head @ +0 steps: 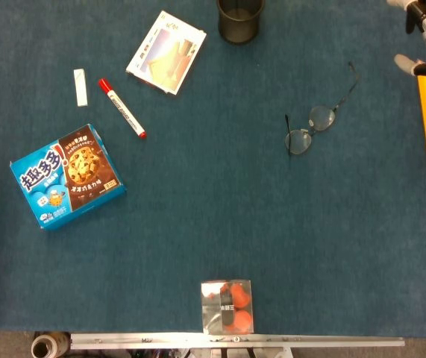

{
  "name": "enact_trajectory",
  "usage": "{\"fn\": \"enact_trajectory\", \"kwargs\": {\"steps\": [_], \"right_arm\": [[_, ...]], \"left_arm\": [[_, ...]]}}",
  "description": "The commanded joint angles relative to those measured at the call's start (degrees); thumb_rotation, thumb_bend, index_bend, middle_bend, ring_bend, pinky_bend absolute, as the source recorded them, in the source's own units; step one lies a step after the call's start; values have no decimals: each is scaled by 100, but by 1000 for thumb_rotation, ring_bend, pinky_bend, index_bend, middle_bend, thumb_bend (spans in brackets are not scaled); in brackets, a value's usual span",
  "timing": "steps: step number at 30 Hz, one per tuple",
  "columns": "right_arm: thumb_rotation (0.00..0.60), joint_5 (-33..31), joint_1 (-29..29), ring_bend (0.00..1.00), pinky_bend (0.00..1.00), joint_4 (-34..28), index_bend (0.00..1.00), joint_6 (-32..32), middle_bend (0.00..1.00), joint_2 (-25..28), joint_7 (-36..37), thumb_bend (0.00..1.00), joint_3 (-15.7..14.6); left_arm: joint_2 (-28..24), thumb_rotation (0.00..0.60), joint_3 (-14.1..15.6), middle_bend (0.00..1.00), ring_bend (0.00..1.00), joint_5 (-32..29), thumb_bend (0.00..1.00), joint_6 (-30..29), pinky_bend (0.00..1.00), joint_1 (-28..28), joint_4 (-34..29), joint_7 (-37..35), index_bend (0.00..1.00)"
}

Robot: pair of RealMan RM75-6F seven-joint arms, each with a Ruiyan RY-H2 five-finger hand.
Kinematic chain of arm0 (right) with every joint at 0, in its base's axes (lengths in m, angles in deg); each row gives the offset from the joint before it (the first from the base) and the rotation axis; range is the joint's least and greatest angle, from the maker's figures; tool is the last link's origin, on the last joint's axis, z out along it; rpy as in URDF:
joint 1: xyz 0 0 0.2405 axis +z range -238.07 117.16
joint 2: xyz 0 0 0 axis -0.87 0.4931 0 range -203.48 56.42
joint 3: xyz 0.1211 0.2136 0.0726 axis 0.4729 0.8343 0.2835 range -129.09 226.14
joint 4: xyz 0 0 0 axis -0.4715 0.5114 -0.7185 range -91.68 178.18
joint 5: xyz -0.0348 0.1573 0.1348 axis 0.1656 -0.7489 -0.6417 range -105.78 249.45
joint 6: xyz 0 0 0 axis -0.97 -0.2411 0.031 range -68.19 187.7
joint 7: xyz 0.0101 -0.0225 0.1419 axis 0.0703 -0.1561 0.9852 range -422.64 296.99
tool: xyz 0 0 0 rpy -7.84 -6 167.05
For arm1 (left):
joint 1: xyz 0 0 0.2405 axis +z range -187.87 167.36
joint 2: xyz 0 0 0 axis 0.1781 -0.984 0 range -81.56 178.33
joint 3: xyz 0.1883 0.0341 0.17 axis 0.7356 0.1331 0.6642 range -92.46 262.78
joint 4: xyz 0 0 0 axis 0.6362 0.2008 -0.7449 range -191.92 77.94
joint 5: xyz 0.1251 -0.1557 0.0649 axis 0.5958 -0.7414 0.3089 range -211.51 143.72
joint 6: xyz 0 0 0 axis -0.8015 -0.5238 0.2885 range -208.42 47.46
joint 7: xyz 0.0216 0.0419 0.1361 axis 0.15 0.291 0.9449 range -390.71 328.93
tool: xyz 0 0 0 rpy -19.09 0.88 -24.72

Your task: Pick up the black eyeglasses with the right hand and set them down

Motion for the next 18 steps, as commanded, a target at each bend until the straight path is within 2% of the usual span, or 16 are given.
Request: {"fn": "enact_trajectory", "kwargs": {"steps": [1, 18], "right_arm": [[600, 68, 79, 337, 251, 196, 282, -47, 579, -81, 110, 84, -52], [600, 279, 296, 336, 251, 1108, 282, 7, 578, -434, 709, 67, -209]], "left_arm": [[0, 600, 0, 307, 262, 0, 60, 0, 439, 0, 0, 0, 430], [0, 600, 0, 307, 262, 0, 59, 0, 439, 0, 0, 0, 430]]}}
